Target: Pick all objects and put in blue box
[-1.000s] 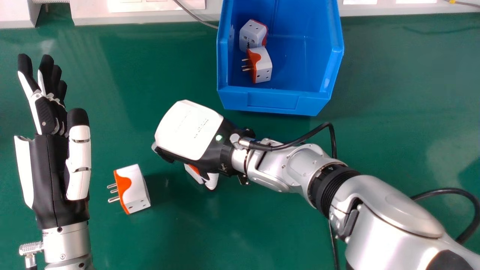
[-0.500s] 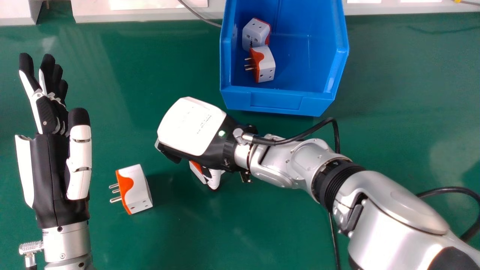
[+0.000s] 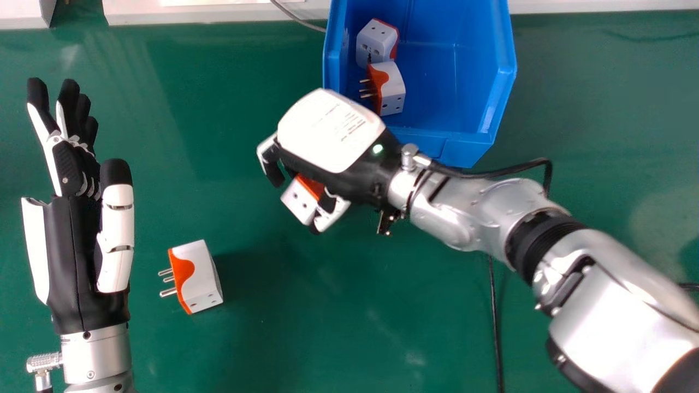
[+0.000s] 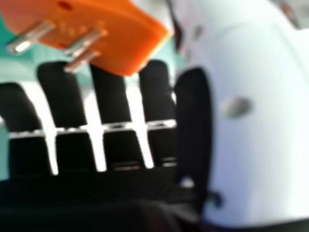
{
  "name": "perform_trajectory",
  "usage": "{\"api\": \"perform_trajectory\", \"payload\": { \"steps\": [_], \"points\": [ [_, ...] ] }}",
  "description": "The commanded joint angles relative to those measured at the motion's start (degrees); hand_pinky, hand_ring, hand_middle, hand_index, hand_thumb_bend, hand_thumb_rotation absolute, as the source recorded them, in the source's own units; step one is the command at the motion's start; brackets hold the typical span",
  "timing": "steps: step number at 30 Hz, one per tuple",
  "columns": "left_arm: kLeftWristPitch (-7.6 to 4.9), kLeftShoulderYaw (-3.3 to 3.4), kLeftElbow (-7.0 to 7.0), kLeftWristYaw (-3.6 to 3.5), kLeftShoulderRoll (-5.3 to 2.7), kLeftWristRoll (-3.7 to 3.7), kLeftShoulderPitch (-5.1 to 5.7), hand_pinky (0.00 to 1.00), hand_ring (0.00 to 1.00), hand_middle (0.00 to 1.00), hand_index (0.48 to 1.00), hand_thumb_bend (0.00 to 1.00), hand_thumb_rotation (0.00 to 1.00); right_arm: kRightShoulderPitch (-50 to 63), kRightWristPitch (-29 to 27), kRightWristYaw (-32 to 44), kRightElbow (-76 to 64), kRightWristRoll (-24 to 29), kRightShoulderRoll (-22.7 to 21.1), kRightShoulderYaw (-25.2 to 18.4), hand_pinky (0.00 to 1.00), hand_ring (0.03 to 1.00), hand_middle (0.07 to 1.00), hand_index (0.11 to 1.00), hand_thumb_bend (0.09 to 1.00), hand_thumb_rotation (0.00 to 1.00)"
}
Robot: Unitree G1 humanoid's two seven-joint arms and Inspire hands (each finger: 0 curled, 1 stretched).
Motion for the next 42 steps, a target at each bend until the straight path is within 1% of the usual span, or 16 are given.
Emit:
{"api": "perform_trajectory", "payload": {
  "steps": [1,4,7,10,11,14,17,20,27,28,29,31,32,33,37,42],
  "points": [
    [-1.17,0.55,-1.1,0.65,0.51,0.86,0.61,1.0,1.0,1.0,0.967,0.41,0.85,-1.03,-3.24,-2.58,-2.99,2.11,-2.09,-2.28,0.3,0.349,0.468,0.526,0.514,0.01],
    [-1.24,0.61,-1.22,0.99,0.68,1.14,0.99,1.0,1.0,1.0,0.967,0.43,0.86,-0.04,-6.94,-3.31,-5.59,3.69,-4.32,-4.41,0.29,0.35,0.472,0.533,0.513,0.01],
    [-1.18,0.44,-1.32,1.15,0.6,1.35,1.16,1.0,1.0,1.0,0.967,0.45,0.86,1.49,-9.47,-4.04,-8.64,5.11,-6.29,-6.77,0.27,0.355,0.479,0.523,0.514,0.01],
    [-0.99,0.24,-1.67,1.18,0.59,1.31,1.37,1.0,1.0,1.0,0.967,0.48,0.86,3.24,-11.75,-4.04,-12.57,7.2,-8.34,-9.81,0.21,0.281,0.476,0.509,0.52,0.0],
    [-0.93,0.2,-1.77,1.2,0.61,1.29,1.42,1.0,1.0,1.0,0.967,0.48,0.86,3.68,-12.17,-3.74,-13.69,7.77,-8.84,-10.69,0.21,0.281,0.476,0.509,0.52,0.0],
    [-0.84,0.15,-1.78,1.21,0.67,1.23,1.47,1.0,1.0,1.0,0.968,0.5,0.87,4.78,-12.83,-2.65,-16.4,8.95,-9.84,-12.9,0.12,0.179,0.323,0.496,0.519,0.06],
    [-0.59,0.05,-1.87,1.18,0.64,1.09,1.53,1.0,1.0,1.0,0.968,0.51,0.87,5.88,-14.18,-1.3,-20.55,11.9,-11.56,-16.46,0.07,0.125,0.245,0.49,0.519,0.09],
    [-0.2,-0.23,-2.19,0.98,0.7,0.53,1.6,1.0,1.0,1.0,0.968,0.51,0.87,6.36,-15.96,2.32,-24.22,17.68,-13.01,-21.6,0.06,0.116,0.254,0.489,0.519,0.09],
    [-0.18,-0.56,-1.25,0.63,0.87,-0.25,0.94,1.0,1.0,1.0,0.969,0.51,0.87,6.29,-14.64,10.07,-26.17,23.85,-12.95,-27.28,0.08,0.14,0.345,0.502,0.522,0.05],
    [-0.18,-0.58,-1.23,0.61,0.85,-0.27,0.87,1.0,1.0,1.0,0.969,0.51,0.87,5.67,-14.58,11.43,-25.22,25.3,-13.0,-28.31,0.08,0.14,0.345,0.502,0.522,0.05],
    [-0.21,-0.56,-1.2,0.65,0.79,-0.19,0.77,1.0,1.0,1.0,0.969,0.51,0.87,5.05,-14.52,12.79,-24.17,26.65,-13.0,-29.3,0.11,0.176,0.366,0.505,0.523,0.04],
    [-0.23,-0.51,-1.21,0.73,0.69,-0.01,0.62,1.0,1.0,1.0,0.969,0.51,0.87,3.89,-14.39,14.81,-22.13,28.52,-12.94,-30.77,0.11,0.176,0.366,0.505,0.523,0.04],
    [-0.23,-0.47,-1.21,0.76,0.69,0.06,0.55,1.0,1.0,1.0,0.969,0.51,0.88,3.34,-14.4,15.75,-21.09,29.27,-12.87,-31.39,0.16,0.212,0.392,0.514,0.52,0.03],
    [-0.25,-0.46,-1.21,0.78,0.7,0.08,0.49,1.0,1.0,1.0,0.969,0.51,0.88,2.76,-14.38,16.57,-20.02,29.88,-12.8,-31.97,0.19,0.241,0.412,0.52,0.518,0.02],
    [-0.35,-0.38,-0.61,0.83,0.78,0.05,0.04,1.0,1.0,1.0,0.969,0.51,0.88,0.53,-13.81,18.14,-16.44,30.72,-12.64,-33.65,0.25,0.287,0.443,0.53,0.514,0.02],
    [-0.49,-0.35,-0.31,0.99,0.72,0.37,-0.36,1.0,1.0,1.0,0.969,0.51,0.88,-3.69,-10.31,14.41,-11.18,27.95,-13.25,-33.96,0.29,0.321,0.463,0.535,0.513,0.01]
  ]
}}
